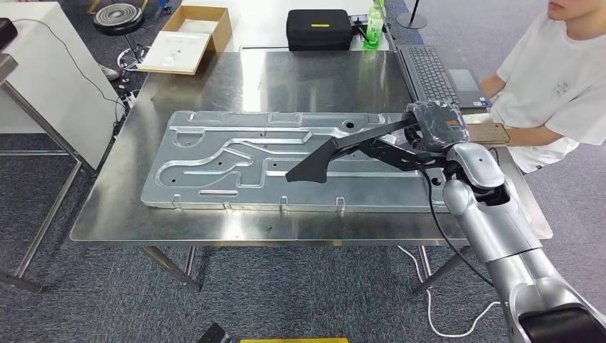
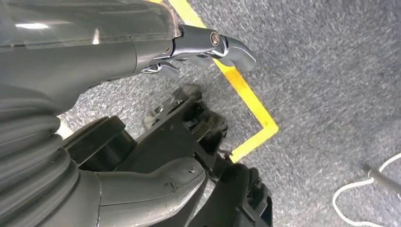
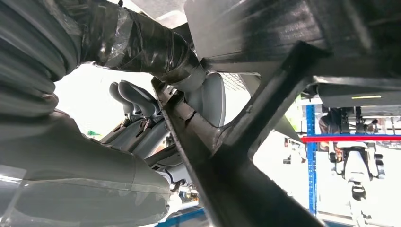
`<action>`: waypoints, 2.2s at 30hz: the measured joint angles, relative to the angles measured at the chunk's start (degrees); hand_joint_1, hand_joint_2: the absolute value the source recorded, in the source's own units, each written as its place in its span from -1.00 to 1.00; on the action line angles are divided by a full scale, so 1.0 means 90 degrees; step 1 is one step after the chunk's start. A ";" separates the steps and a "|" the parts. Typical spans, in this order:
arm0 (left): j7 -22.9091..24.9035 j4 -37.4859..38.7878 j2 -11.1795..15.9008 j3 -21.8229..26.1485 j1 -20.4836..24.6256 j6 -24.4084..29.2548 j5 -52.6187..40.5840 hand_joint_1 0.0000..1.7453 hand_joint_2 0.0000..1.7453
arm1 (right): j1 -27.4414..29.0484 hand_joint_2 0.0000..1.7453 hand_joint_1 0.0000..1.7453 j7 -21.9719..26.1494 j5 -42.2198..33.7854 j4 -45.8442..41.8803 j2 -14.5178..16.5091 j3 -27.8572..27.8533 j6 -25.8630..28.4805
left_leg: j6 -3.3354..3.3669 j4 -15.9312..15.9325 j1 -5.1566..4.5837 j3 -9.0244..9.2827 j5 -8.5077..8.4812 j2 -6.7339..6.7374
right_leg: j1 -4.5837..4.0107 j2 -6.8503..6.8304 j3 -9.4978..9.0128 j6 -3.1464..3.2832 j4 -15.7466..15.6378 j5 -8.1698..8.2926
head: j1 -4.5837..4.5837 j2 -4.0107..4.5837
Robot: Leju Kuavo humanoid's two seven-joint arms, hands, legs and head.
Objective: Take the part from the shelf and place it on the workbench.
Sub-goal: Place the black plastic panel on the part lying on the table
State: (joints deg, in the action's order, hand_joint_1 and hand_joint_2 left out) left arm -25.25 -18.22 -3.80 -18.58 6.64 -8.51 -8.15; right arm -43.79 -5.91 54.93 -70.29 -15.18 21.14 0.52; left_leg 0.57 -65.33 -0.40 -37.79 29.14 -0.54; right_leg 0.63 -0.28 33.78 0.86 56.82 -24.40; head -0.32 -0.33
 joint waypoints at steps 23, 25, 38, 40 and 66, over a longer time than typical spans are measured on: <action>0.0069 0.0042 0.0043 0.0138 -0.0080 0.0175 0.0085 -1.00 -1.00 | -0.0006 1.00 -1.00 -0.0345 -0.0845 0.0695 0.0098 -0.0454 -0.0127 | 0.0235 0.0764 -0.0003 0.0362 -0.0495 -0.0008 | 0.0020 0.0020 0.0391 -0.0213 0.0771 -0.0193 | -0.0005 0.0000; 0.0085 0.0044 0.0046 0.0160 -0.0078 0.0194 0.0086 -1.00 -1.00 | -0.0081 1.00 -1.00 -0.0367 -0.1029 0.0812 0.0103 -0.0534 -0.0168 | 0.0193 0.0748 -0.0013 0.0336 -0.0486 -0.0006 | -0.0029 0.0025 0.0182 -0.0170 0.0300 -0.0082 | -0.0004 0.0000; 0.0120 0.0093 0.0081 0.0240 -0.0082 0.0261 0.0084 -1.00 -1.00 | -0.0240 1.00 -1.00 -0.0572 -0.1619 0.1483 0.0189 -0.0818 0.0040 | 0.0002 0.0027 0.0046 -0.0028 -0.0316 0.0015 | -0.0018 0.0015 0.0115 -0.0008 0.0220 -0.0101 | -0.0001 0.0000; 0.0118 0.0093 0.0093 0.0246 -0.0076 0.0273 0.0083 -1.00 -1.00 | -0.0245 1.00 -1.00 -0.0572 -0.1633 0.1517 0.0195 -0.0843 0.0076 | 0.0058 0.0636 0.0025 0.0257 -0.0500 0.0014 | -0.0034 0.0023 0.0125 -0.0052 0.0236 -0.0113 | -0.0003 0.0000; 0.0046 0.0101 0.0111 0.0286 -0.0063 0.0264 -0.0095 -1.00 -1.00 | 0.0185 -1.00 -1.00 0.0760 -0.2316 0.1105 0.0392 -0.1259 0.1239 | -0.0062 -0.0975 0.0080 -0.0454 0.0308 0.0021 | 0.0001 0.0026 0.0206 0.0004 0.0294 -0.0103 | -0.0002 0.0000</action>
State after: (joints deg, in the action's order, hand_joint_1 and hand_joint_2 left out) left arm -24.84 -17.31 -2.81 -16.01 6.08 -6.14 -9.01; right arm -42.12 0.93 34.08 -60.35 -11.65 9.80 11.67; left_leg 0.01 -74.11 0.31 -41.88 31.91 -0.35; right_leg 0.64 -0.04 35.63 0.89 59.47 -25.33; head -0.34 -0.33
